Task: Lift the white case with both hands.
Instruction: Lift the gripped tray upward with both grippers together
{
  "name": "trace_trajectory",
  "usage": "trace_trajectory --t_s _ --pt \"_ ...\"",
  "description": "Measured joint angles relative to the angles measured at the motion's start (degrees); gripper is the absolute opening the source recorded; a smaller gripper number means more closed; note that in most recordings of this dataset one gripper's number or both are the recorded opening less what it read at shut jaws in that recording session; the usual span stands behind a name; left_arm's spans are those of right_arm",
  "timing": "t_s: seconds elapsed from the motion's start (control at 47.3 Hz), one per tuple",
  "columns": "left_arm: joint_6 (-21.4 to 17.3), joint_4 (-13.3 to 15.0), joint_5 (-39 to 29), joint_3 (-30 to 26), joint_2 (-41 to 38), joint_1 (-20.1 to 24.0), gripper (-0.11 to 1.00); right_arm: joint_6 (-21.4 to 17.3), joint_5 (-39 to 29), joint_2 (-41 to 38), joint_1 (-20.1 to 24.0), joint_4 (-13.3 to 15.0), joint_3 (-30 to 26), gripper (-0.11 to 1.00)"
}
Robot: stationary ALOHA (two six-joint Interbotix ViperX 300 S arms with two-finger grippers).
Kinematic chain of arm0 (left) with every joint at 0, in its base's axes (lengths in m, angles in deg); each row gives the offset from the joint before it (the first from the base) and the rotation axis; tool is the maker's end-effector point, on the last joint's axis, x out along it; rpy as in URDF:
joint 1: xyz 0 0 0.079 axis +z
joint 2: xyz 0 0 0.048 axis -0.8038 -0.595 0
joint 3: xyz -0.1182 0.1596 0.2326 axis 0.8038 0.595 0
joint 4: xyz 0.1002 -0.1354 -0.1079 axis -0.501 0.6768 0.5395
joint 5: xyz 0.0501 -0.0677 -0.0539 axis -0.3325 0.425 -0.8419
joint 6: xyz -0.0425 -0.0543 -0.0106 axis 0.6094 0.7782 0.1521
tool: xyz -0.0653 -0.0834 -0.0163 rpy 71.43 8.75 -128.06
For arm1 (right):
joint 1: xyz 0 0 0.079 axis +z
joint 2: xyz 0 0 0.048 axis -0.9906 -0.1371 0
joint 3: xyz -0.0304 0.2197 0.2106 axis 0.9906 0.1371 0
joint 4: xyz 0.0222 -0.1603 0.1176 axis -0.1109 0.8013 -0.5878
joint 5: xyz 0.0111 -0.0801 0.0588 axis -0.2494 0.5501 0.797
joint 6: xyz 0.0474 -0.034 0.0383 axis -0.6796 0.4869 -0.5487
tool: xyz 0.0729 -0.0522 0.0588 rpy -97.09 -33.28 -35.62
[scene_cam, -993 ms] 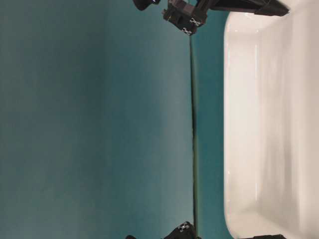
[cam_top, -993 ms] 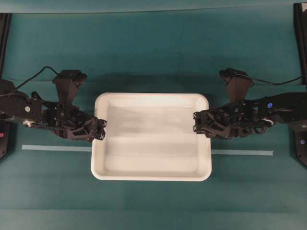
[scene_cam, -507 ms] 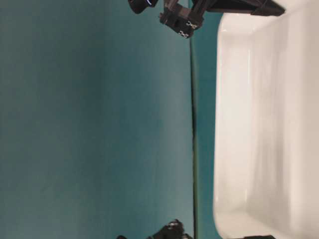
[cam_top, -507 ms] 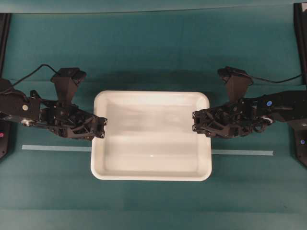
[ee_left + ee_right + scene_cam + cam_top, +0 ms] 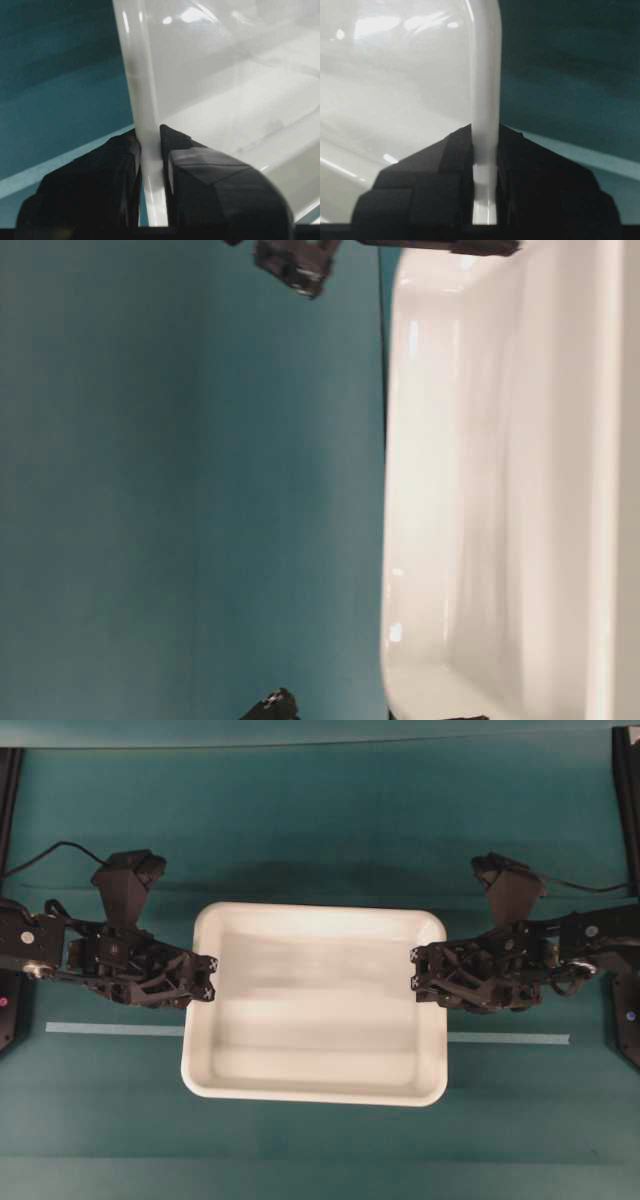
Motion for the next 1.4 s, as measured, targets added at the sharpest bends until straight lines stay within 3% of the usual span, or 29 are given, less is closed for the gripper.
trace_trajectory --t_s 0.38,0.655,0.951,1.395 --pt "2.3 0.0 -0.7 -1.7 1.8 -0.6 0.1 -0.8 -4.9 2.5 -0.1 0.0 -0.4 0.1" --pt "3.6 0.0 -4.3 -4.0 3.1 -1.5 0.09 -0.8 -13.4 4.0 -1.0 0.0 -3.7 0.1" --pt "6.4 0.0 -7.0 -5.4 6.9 -1.7 0.09 -0.9 -18.0 8.3 -2.2 0.2 -6.2 0.1" --pt "7.6 0.0 -12.9 -9.0 11.5 -1.7 0.09 -4.2 -24.3 10.6 -3.1 0.2 -9.7 0.1"
